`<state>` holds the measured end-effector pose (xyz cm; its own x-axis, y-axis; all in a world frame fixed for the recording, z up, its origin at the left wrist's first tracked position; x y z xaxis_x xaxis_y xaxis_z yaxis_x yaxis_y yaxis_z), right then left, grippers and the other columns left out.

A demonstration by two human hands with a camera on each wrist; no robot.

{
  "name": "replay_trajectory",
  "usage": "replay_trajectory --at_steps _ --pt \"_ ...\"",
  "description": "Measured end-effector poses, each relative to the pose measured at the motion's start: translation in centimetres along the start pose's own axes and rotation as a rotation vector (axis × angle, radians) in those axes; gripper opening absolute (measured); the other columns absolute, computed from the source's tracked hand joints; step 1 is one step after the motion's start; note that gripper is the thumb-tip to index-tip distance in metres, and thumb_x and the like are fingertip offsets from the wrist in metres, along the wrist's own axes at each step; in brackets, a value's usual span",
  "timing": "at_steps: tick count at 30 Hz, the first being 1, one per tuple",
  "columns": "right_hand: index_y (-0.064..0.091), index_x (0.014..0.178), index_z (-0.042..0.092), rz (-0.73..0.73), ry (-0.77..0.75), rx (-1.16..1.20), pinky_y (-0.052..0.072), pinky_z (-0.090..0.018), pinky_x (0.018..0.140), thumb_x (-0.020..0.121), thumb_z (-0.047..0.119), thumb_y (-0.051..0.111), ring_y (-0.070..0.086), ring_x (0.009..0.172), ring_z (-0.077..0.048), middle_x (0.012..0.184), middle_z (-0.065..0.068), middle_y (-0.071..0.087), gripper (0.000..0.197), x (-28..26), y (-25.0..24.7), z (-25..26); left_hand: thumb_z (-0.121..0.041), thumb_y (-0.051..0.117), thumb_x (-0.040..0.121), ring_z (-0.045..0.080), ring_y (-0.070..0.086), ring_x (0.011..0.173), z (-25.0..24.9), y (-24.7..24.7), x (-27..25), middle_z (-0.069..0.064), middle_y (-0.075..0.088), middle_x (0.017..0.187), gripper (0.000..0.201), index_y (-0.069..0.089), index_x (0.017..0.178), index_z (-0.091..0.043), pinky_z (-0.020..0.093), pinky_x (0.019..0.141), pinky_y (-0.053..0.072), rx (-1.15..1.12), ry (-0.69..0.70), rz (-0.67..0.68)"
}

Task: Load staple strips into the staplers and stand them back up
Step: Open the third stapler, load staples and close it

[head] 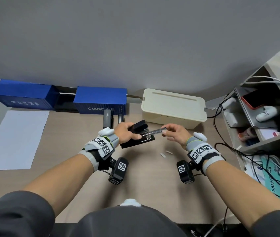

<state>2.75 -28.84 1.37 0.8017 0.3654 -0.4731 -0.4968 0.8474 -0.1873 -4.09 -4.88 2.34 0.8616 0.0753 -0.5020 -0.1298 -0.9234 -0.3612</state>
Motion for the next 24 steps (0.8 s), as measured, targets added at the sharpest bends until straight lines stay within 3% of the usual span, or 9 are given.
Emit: replay_trajectory --at_steps 4,8,9,11,13,16,19,22,24 --pt "0.062 0.111 0.009 -0.017 0.075 -0.003 0.049 -0.025 0.07 0.089 0.009 0.064 0.066 0.074 -0.013 0.087 -0.006 0.061 0.022 0.7 -0.3 -3.1 -0.016 0.082 0.074 0.022 0.07 0.095 0.5 1.5 0.6 0.001 0.076 0.096 0.036 0.074 0.109 -0.022 0.035 0.092 0.052 0.045 -0.026 0.023" --pt "0.063 0.111 0.004 -0.152 0.164 -0.097 0.049 -0.013 0.059 0.083 0.0 0.069 0.058 0.062 -0.009 0.076 -0.003 0.059 0.029 1.3 -1.4 -6.6 -0.016 0.083 0.073 0.019 0.069 0.093 1.4 1.8 1.1 -0.003 0.075 0.092 0.034 0.072 0.102 -0.031 0.032 0.092 0.052 0.056 -0.079 0.011" --pt "0.065 0.107 0.007 -0.17 0.197 -0.159 0.05 -0.014 0.061 0.08 0.001 0.072 0.057 0.065 -0.011 0.079 -0.005 0.061 0.028 1.6 -1.9 -7.8 -0.017 0.084 0.072 0.019 0.07 0.092 1.8 1.8 1.5 -0.005 0.075 0.09 0.033 0.072 0.099 -0.033 0.032 0.092 0.052 0.062 -0.097 0.002" --pt "0.066 0.09 0.021 -0.186 0.282 -0.303 0.056 -0.028 0.075 0.068 0.013 0.079 0.059 0.072 -0.017 0.085 -0.003 0.066 0.027 2.2 -2.7 -10.1 -0.02 0.085 0.071 0.02 0.07 0.09 2.4 1.5 1.9 -0.004 0.075 0.087 0.029 0.071 0.093 -0.033 0.034 0.09 0.053 0.075 -0.122 -0.027" --pt "0.065 0.083 0.027 -0.181 0.347 -0.437 0.055 -0.033 0.083 0.057 0.027 0.078 0.058 0.074 -0.017 0.078 0.008 0.062 0.029 2.4 -2.7 -11.8 -0.02 0.085 0.071 0.022 0.07 0.09 2.9 1.4 2.0 -0.001 0.075 0.088 0.026 0.072 0.091 -0.031 0.034 0.089 0.054 0.078 -0.133 -0.036" --pt "0.066 0.083 0.029 -0.178 0.334 -0.549 0.044 -0.022 0.073 0.064 0.025 0.079 0.058 0.075 -0.015 0.079 0.01 0.06 0.024 2.6 -1.7 -11.5 -0.018 0.085 0.071 0.024 0.071 0.092 3.6 1.4 2.2 0.001 0.076 0.089 0.029 0.073 0.094 -0.03 0.035 0.09 0.054 0.061 -0.151 -0.05" --pt "0.067 0.073 0.024 -0.218 0.322 -0.571 0.04 -0.02 0.069 0.071 0.018 0.075 0.06 0.075 -0.017 0.082 0.003 0.066 0.011 3.0 -1.1 -11.1 -0.017 0.085 0.07 0.023 0.071 0.093 4.1 1.4 2.2 0.002 0.076 0.092 0.035 0.074 0.101 -0.029 0.036 0.092 0.054 0.039 -0.176 -0.062" --pt "0.068 0.072 0.022 -0.225 0.336 -0.568 0.042 -0.02 0.069 0.076 0.021 0.073 0.063 0.076 -0.018 0.081 0.004 0.068 0.007 3.2 -1.5 -10.6 -0.016 0.086 0.07 0.024 0.07 0.095 4.1 1.4 2.2 0.002 0.076 0.093 0.036 0.074 0.101 -0.03 0.037 0.094 0.054 0.038 -0.178 -0.057" --pt "0.066 0.067 0.023 -0.243 0.318 -0.521 0.049 -0.024 0.072 0.076 0.022 0.073 0.065 0.074 -0.019 0.079 0.004 0.071 0.012 3.3 -2.1 -10.1 -0.017 0.086 0.069 0.023 0.07 0.094 3.9 1.3 2.3 0.001 0.076 0.094 0.038 0.074 0.103 -0.031 0.038 0.094 0.054 0.037 -0.173 -0.056"
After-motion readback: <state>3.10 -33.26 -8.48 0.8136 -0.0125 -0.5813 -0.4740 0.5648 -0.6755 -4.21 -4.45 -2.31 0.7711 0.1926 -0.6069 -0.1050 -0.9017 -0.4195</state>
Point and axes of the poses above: each hand's wrist, its own x-axis towards the middle knuckle, its own y-axis out of the palm, z = x × y, the point moved 2 cm from there along x, towards the middle knuckle
